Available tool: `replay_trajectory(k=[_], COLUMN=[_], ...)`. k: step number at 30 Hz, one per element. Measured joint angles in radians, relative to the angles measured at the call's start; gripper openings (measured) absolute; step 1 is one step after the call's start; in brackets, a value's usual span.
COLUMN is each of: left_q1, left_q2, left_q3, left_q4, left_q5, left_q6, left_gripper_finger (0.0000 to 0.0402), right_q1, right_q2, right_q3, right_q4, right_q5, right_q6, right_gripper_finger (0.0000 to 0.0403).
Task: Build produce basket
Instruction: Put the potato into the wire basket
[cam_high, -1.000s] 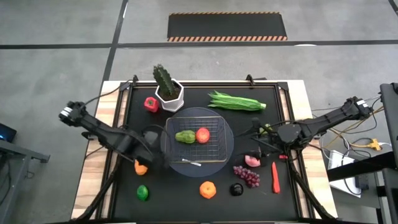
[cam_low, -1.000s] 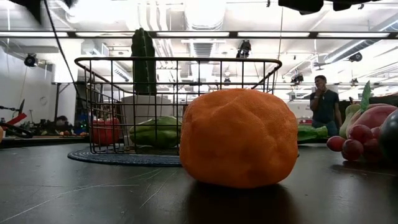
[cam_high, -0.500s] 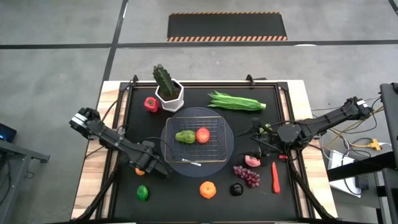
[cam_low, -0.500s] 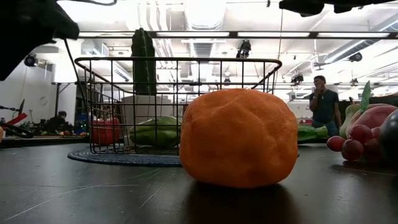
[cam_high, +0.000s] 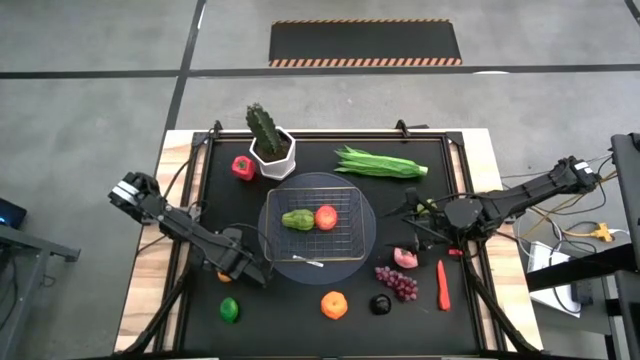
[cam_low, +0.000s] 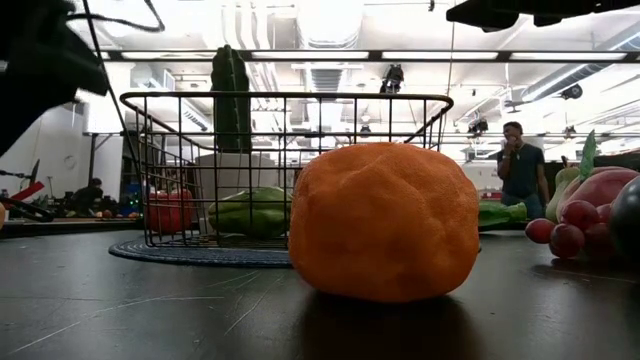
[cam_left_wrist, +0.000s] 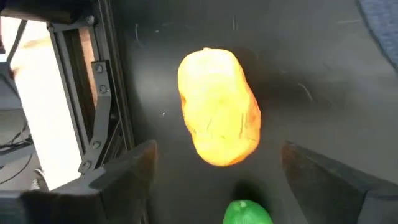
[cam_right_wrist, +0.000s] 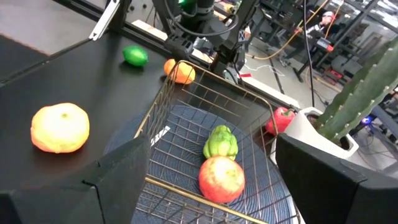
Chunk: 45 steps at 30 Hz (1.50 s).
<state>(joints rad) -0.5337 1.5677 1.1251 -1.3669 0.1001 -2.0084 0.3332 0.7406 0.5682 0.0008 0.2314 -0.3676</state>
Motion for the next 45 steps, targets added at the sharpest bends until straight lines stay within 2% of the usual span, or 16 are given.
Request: replay_trajectory(k=[5,15,22,25,31,33,36,40,43,45], left_q1=[-0.005,-0.005,-0.006,-0.008,-0.011,-0.011,-0.011,-0.011,-0.011,-0.011], left_q2=[0.0,0.0,0.0,0.0,0.0,0.0,0.0,-0.002,-0.011,-0.021], left_q3=[-0.061,-0.15,-0.239,-0.249,-0.245,-0.241,-0.214,-0.114,-0.015,0.053], left_q4=[0.09,0.12,0.263,0.269,0.263,0.246,0.179,-0.033,-0.169,-0.203], left_q5=[0.0,0.0,-0.001,-0.003,-0.005,-0.006,-0.006,-0.01,-0.072,-0.155], left_q6=[-0.003,-0.022,-0.02,-0.02,-0.019,-0.019,0.0,0.045,0.059,0.066], left_gripper_finger=[0.0329,0.0329,0.0327,0.0311,0.024,0.0223,0.0222,0.0222,0.0226,0.0227], right_q1=[0.0,0.0,0.0,0.0,0.0,0.0,0.0,0.0,0.0,0.0], right_q2=[0.0,0.0,0.0,0.0,0.0,0.0,0.0,0.0,0.0,0.0], right_q3=[0.0,0.0,0.0,0.0,0.0,0.0,0.0,0.0,0.0,0.0], right_q4=[-0.003,-0.003,-0.003,-0.003,-0.003,-0.003,-0.003,-0.003,-0.002,0.0], right_q5=[0.0,0.001,0.004,0.004,0.005,0.005,0.005,0.005,0.005,0.005], right_q6=[0.001,0.001,0.001,0.001,0.001,0.001,0.001,0.008,0.009,0.008], right_gripper_finger=[0.0329,0.0329,0.0329,0.0329,0.0329,0.0329,0.0329,0.0329,0.0329,0.0329])
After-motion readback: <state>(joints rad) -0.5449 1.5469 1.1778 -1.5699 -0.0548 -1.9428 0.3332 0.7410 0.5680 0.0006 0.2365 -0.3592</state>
